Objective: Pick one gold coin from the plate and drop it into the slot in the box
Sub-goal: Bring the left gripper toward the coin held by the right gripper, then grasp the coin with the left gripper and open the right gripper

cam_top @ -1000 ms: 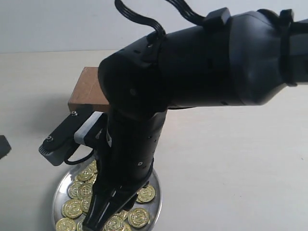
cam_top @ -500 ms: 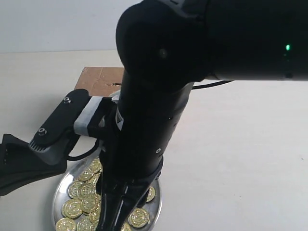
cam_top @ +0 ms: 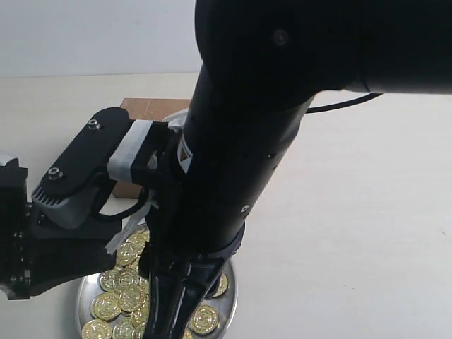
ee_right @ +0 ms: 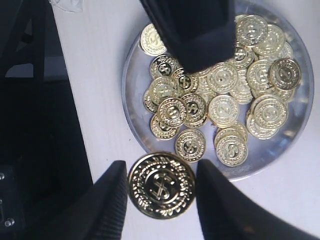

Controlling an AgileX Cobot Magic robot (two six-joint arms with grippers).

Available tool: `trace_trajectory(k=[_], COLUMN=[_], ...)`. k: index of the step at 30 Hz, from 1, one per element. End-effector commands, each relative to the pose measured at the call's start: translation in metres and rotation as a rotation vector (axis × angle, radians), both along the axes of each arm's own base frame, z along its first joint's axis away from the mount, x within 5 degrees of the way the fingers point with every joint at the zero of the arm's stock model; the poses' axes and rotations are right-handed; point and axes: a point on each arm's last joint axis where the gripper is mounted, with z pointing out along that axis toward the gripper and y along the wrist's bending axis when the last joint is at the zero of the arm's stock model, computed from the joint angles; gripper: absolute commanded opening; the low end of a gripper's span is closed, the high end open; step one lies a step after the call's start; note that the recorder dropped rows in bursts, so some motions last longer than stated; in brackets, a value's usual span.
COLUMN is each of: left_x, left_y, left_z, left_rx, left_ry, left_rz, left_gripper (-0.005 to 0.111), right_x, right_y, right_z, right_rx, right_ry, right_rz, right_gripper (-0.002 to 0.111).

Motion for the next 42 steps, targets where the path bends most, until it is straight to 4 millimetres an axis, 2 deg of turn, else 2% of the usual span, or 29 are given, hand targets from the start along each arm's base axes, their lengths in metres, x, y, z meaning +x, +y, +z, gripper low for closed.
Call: trace_trajectory(k=[1, 6, 12, 21, 42], left_x=[0.002, 0.007, 0.014, 0.006, 0.007], left_y=[-0.012, -0.027, -0.032, -0.043, -0.043], left_z=[-0.002, -0.004, -0.003, -0.003, -0.002], left_rx=[-0.031, -0.026, -0.025, -0.023, -0.024], left_ry=[-0.029, -0.036, -0.05, -0.074, -0.077], left_rz=[-0.055, -0.147, -0.173, -0.25, -0.251], left_gripper=[0.055, 0.045, 0.045, 0.045, 0.044], right_x=[0.0, 0.0, 0.0, 0.001, 0.004], right_y=[0.0, 0.0, 0.0, 0.001, 0.006], right_z=[0.005, 0.005, 0.005, 0.005, 0.007], right_rx=[0.02, 0.02, 0.02, 0.03, 0.085], right_ry=[-0.012, -0.012, -0.012, -0.025, -0.06], right_rz=[0.01, 0.01, 0.01, 0.008, -0.005], right_gripper=[0.027, 0.027, 0.027, 0.027, 0.027])
